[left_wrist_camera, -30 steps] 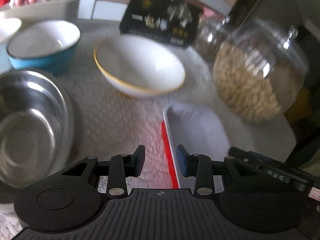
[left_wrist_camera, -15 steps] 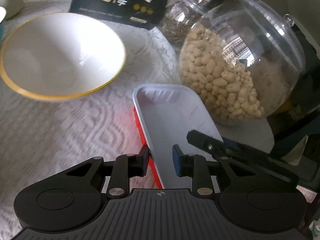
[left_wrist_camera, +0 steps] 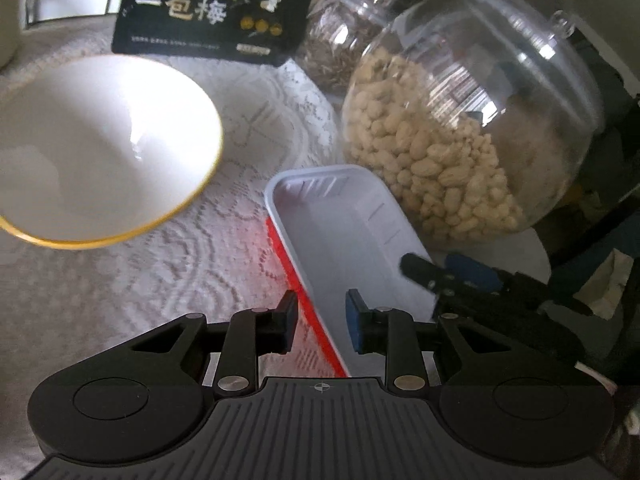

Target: Organize plates and bowls

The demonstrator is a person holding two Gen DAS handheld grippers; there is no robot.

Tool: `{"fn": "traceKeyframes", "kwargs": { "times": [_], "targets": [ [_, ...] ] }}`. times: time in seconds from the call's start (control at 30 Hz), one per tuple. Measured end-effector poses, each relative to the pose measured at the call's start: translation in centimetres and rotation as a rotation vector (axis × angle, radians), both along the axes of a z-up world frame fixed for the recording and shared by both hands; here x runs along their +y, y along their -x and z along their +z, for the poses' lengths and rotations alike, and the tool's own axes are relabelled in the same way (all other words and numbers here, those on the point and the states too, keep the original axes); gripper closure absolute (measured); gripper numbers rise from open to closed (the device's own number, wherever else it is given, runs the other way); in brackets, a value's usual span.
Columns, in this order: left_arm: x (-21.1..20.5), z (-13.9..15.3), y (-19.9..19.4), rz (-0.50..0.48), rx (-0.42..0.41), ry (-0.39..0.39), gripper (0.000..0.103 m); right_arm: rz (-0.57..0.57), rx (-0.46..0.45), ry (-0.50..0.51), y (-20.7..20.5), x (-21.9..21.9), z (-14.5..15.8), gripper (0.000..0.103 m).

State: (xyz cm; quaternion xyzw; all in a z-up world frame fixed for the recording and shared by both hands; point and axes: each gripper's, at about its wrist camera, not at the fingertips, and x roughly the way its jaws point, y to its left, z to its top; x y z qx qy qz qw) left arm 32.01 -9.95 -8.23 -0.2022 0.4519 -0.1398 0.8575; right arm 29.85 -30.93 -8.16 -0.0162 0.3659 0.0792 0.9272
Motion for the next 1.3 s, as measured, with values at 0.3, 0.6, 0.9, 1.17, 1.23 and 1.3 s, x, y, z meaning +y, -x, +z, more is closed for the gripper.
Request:
{"fn": "traceKeyframes", "kwargs": {
  "times": [0.3, 0.6, 0.9, 1.17, 1.23, 1.3],
  "targets": [
    [12.1, 5.6, 3.7, 0.259, -0.083, 0.052, 0.074, 0.109, -0.005, -0.233, -1.0, 5.0, 5.4, 0.040],
    [15.7, 2.7, -1.0, 0.384, 0.004, -0.090, 0.074, 0.124, 0.139, -0.253, -8.0, 13.2, 2.2, 0.040],
    [15.2, 0.4, -3.6, 0.291, 0.034, -0.083, 0.072, 0.153, 0.232, -0.344, -10.8, 15.5, -1.1, 0.044],
    [13.8, 1.4, -0.9, 0.172, 0.095, -0.091, 0.070, 0.181, 0.263, -0.331, -7.2, 14.5, 0.0, 0.043],
    [12.6, 1.8, 0.0, 0.143, 0.109, -0.105, 0.068, 0.181, 0.275, -0.326, -5.9, 13.8, 0.0, 0.041],
    [11.3, 2.1, 0.6, 0.111, 0.107, -0.123, 0.067, 0.168, 0.280, -0.320, -4.6, 12.9, -0.1, 0.039]
  ]
}}
